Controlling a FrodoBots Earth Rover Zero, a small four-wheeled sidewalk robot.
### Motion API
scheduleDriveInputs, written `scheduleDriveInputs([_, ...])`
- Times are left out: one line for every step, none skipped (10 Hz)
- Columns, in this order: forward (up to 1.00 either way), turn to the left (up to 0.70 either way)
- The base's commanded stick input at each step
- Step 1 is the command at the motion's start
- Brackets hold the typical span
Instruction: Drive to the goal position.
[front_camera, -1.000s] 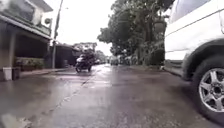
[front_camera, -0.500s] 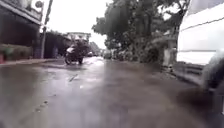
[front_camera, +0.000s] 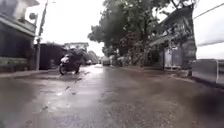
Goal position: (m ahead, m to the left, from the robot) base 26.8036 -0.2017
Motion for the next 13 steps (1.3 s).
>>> scheduleDriveInputs([1.0,0.0])
scheduleDriveInputs([1.0,0.0])
scheduleDriveInputs([1.0,0.0])
scheduleDriveInputs([1.0,0.0])
scheduleDriveInputs([1.0,0.0])
scheduleDriveInputs([1.0,0.0])
scheduleDriveInputs([1.0,0.0])
scheduleDriveInputs([1.0,0.0])
scheduleDriveInputs([1.0,0.21])
scheduleDriveInputs([1.0,0.02])
scheduleDriveInputs([1.0,0.2])
scheduleDriveInputs([1.0,0.0])
scheduleDriveInputs([1.0,0.0])
